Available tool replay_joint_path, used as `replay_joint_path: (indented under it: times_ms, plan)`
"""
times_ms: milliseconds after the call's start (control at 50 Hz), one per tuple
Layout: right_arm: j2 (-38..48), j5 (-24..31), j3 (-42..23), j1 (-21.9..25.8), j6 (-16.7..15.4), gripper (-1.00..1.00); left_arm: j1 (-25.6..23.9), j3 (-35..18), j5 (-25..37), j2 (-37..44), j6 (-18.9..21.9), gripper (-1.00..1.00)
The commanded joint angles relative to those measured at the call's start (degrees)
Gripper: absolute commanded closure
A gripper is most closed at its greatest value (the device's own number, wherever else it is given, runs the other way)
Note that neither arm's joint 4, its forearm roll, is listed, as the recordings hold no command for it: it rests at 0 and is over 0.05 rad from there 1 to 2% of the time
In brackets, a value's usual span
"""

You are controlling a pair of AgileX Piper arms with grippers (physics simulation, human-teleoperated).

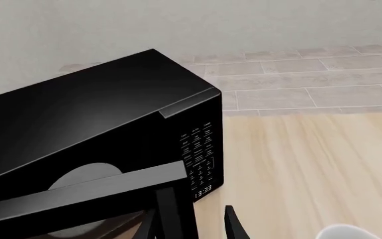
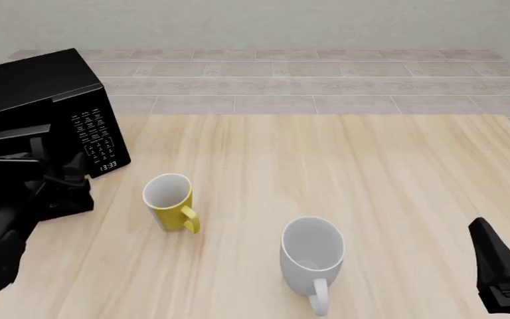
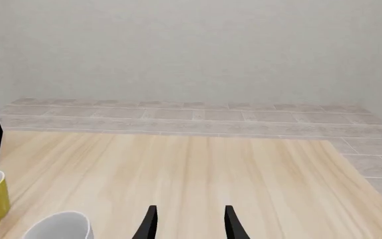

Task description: Close the microwave.

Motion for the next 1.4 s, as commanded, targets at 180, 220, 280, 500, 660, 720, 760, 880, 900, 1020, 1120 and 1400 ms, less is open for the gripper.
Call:
replay_joint_path:
  times_ms: [180,220,280,500,660,720,760,880,900,1020,1120,1400]
  plan:
    - [0.00,0.30,0.00,-0.44,0.14,-1.00,-2.14,-2.69,1.47,5.86,-0.45,-1.00]
    - [0.00,0.24,0.00,-0.44,0.05,-1.00,-2.12,-2.83,1.68,5.81,-0.43,-1.00]
    - [0.00,0.18,0.00,-0.35,0.06,-1.00,-2.32,-2.91,2.04,5.51,-0.45,-1.00]
    - [0.00,0.36,0.00,-0.44,0.00,-1.00,-1.54,-3.80,1.64,6.90,-0.31,-1.00]
    - [0.00,0.64,0.00,-0.44,0.50,-1.00,-1.08,-4.95,0.77,9.63,-0.32,-1.00]
    - [0.00,0.81,0.00,-0.57,0.69,-1.00,-1.00,-5.14,1.46,9.04,-0.41,-1.00]
    - [0.00,0.74,0.00,-0.64,0.79,-1.00,-1.01,-5.17,1.59,8.87,-0.33,-1.00]
    - [0.00,0.40,0.00,0.36,2.49,-1.00,-0.92,-5.62,1.73,9.31,-0.10,-1.00]
    - [0.00,0.42,0.00,0.17,2.08,-1.00,-1.06,-5.60,1.62,9.46,0.07,-1.00]
    - [0.00,0.64,0.00,0.11,1.91,-1.00,-1.00,-6.13,1.80,10.04,0.06,-1.00]
    - [0.00,0.75,0.00,0.49,1.60,-1.00,-0.95,-6.54,2.83,9.36,-0.02,-1.00]
    - [0.01,0.51,0.00,1.22,1.27,-1.00,-1.22,-9.53,4.40,12.68,-0.59,-1.00]
